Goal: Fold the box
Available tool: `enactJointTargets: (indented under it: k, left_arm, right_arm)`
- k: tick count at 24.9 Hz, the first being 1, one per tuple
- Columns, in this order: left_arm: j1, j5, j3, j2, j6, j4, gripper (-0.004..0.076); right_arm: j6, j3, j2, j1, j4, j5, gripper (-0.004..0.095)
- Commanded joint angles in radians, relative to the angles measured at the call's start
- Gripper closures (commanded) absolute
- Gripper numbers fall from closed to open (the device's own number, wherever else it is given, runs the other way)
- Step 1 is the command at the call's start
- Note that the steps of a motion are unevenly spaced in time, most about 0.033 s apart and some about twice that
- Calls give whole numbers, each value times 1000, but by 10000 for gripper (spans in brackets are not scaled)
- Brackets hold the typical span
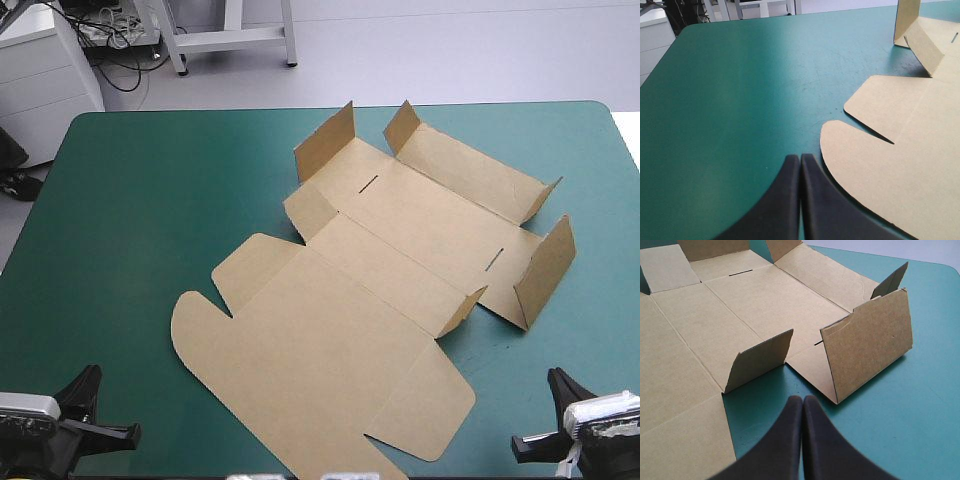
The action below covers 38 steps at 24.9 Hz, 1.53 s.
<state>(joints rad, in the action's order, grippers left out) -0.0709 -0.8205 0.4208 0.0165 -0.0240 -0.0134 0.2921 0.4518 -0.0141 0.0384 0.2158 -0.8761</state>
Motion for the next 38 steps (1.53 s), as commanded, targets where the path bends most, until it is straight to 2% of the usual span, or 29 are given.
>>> enactJointTargets:
  k: [1,11,13,16,20,22,24,28,32,38]
  left_arm:
    - [-7,76,20,15,0,-14,756]
    - [-7,76,20,15,0,-14,756]
    - [-7,76,20,15,0,-14,756]
    - [-7,76,20,15,0,-14,756]
    - [-7,76,20,15,0,-14,756]
    - [-7,76,20,15,0,-14,756]
    - [-7,76,20,15,0,-14,756]
    - [-7,76,20,15,0,-14,756]
    - [-7,76,20,15,0,-14,756]
    - [-7,76,20,15,0,-14,756]
  right_arm:
    - [3,30,-27,-2,7,72,931]
    - [3,30,-27,-2,7,72,930]
    - [17,30,-27,-2,18,72,906]
    - [21,30,-27,-2,21,70,719]
    - [21,30,-27,-2,19,70,415]
    - [10,30,-27,-2,14,70,303]
    - [9,30,-27,-2,13,70,238]
    - [-17,30,-23,-2,-2,70,222]
    - [-245,57,53,-2,-30,47,222]
    - [-460,161,229,-2,19,45,224]
